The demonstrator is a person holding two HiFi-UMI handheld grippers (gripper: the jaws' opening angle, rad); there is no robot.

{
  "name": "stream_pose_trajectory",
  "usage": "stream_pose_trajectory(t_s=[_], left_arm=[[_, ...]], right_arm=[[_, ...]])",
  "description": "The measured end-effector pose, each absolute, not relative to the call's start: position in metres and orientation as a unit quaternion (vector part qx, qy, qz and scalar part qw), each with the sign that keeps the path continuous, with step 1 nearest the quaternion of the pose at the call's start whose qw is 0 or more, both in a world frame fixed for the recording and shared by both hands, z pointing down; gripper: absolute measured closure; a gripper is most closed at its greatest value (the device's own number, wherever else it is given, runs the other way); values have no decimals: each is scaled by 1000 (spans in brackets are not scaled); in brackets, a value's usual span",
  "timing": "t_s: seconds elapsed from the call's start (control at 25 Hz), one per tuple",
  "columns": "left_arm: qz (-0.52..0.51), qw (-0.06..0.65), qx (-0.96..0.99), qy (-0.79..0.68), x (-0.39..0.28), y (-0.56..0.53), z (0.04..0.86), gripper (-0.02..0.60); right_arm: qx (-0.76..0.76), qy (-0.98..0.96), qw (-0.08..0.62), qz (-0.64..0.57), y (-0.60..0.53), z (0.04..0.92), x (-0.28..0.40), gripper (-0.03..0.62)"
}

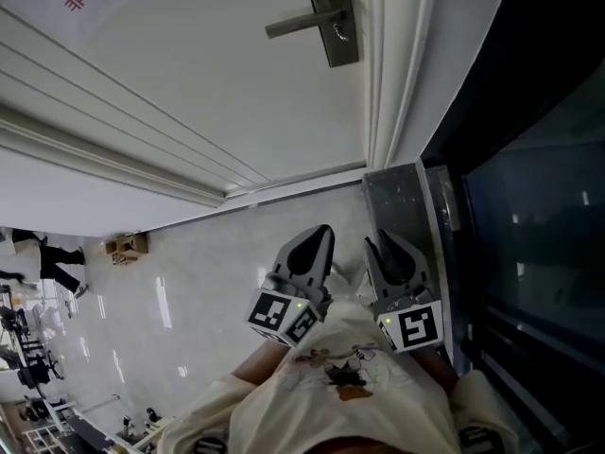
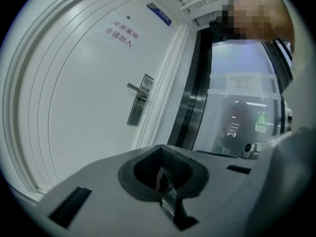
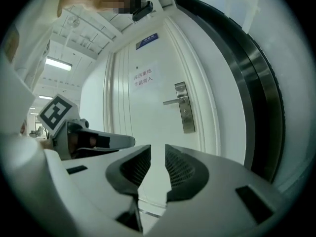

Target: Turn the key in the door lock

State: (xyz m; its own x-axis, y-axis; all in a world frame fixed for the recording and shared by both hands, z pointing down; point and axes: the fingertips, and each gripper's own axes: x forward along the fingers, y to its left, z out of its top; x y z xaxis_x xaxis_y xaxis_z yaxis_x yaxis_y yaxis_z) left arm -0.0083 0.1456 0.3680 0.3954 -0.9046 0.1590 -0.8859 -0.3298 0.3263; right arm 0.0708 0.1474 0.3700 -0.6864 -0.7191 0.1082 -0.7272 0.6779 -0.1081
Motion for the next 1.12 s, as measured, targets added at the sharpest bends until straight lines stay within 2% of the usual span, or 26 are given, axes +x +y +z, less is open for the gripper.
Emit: stream_pose_trajectory(t_s=[0.2,0.36,0.56,0.68,0.88,0.96,1.04,1.12], left_arm=[[-25,189,806,-560,-13,117,372,577],[-29,205,812,-545,-28,69,372,577],[-69,227,826,-511,-49,-6,364,577],[-74,213,834,-504,-64,-48,354,577],[-99,227,861,-445,-53,-102,337,577],[-120,222,865,-435,-46,-121,324,491],[-140,207,855,-454,-45,-137,312,435],[-160,201,835,-488,-45,-150,303,421]], right_arm=[[407,-910,31,70,123,380,75,503],[438,-896,47,63,77,380,66,568],[474,-877,52,56,9,387,54,568],[503,-862,42,44,-26,379,42,571],[529,-847,24,47,-55,369,36,571],[531,-846,25,42,-64,366,37,571],[533,-844,26,43,-71,363,40,571],[539,-841,24,44,-76,357,45,571]])
